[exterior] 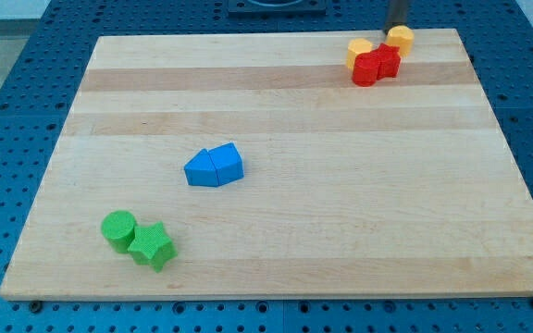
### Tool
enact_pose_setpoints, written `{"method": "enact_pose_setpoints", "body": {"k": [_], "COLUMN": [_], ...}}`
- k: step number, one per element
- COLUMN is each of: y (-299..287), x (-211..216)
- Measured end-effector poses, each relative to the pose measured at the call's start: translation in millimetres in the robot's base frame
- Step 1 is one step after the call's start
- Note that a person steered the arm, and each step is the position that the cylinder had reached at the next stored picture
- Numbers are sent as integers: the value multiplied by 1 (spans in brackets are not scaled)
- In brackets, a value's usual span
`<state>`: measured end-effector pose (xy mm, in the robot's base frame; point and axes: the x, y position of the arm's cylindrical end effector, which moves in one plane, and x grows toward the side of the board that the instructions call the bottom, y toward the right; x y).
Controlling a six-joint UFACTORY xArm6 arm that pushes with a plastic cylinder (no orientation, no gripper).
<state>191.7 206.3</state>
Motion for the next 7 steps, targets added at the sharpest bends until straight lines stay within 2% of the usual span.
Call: {"method": "enact_pose_setpoints", "body": {"k": [2, 3, 4, 6, 7], "y": [15, 14, 14, -31, -30], "x": [5, 32, 32, 39, 45]}}
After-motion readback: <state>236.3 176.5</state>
